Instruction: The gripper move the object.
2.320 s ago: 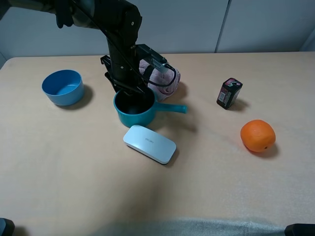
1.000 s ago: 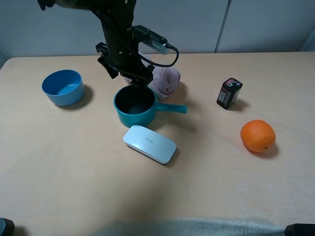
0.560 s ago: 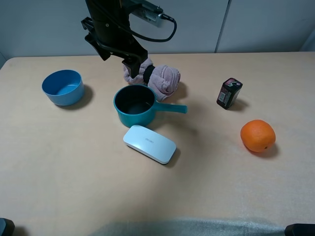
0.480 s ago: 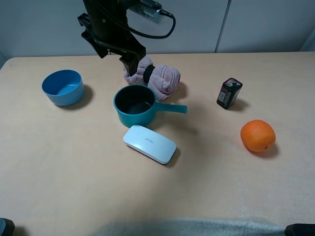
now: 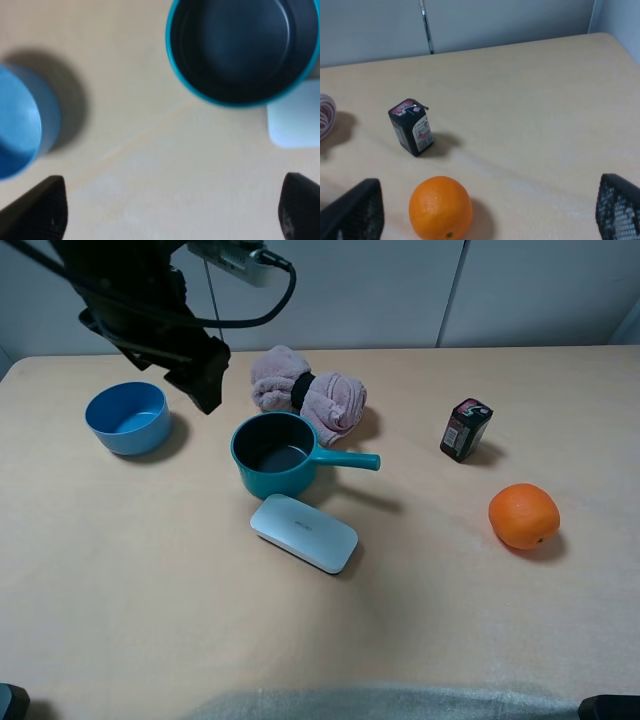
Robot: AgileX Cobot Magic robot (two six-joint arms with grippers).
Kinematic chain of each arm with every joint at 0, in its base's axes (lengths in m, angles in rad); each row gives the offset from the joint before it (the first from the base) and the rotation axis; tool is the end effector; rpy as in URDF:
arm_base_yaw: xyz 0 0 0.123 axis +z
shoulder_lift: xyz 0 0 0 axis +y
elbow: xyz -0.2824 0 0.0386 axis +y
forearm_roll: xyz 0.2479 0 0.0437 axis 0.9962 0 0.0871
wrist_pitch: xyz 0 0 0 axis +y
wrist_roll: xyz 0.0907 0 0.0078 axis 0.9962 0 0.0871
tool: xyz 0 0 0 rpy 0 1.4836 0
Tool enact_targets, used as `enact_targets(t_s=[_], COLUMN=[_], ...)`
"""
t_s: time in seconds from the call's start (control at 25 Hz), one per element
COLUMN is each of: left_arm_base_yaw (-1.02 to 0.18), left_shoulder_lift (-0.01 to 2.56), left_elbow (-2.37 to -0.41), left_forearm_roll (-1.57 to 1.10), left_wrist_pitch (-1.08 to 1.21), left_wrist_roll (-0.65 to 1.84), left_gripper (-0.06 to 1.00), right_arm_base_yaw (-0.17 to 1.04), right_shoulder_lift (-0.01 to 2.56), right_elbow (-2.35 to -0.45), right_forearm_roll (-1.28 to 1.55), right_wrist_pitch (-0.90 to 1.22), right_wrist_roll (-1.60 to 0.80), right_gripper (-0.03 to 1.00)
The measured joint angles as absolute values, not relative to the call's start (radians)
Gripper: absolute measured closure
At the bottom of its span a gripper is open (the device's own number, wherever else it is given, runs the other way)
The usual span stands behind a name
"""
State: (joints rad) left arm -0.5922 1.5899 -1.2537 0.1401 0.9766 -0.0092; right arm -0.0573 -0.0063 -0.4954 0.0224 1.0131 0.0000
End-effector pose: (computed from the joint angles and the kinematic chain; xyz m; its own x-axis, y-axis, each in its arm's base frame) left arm 0.2741 -0.1717 0.2791 -0.7413 0.5820 -0.3343 0.5745 0.8078 0.1323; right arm -0.0033 0.0019 0.2798 -0.4103 0.0354 -0.9113 0.0448 0.9988 0.0186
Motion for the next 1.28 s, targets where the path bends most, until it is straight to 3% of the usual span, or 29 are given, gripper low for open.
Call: enact_targets(t_s=[0.44,0.72,1.28], left_arm_base_yaw=[-0.446,-0.277,-0.174], left_shoulder_lift=[1.261,1.05,0.764], left_elbow=[-0.924,-0.746,-0.528], left_forearm_roll=[0.14,0.15,0.137], left_wrist_pitch=[0.917,0.917,0.895], left_wrist_roll=[-0.01,-0.01,-0.01], left_gripper=[0.11,0.12,0.12], right_arm_base_yaw=[-0.057,-0.057,-0.057], right_shoulder_lift=[-0.006,-0.006,-0.006], right_elbow=[-0.495,-0.495,-0.495], right_forearm_roll=[0.022,0.022,0.022], right_wrist_pitch=[1.013,1.013,1.013], right_wrist_roll=[0.0,0.0,0.0], right_gripper=[0.3,0.3,0.3])
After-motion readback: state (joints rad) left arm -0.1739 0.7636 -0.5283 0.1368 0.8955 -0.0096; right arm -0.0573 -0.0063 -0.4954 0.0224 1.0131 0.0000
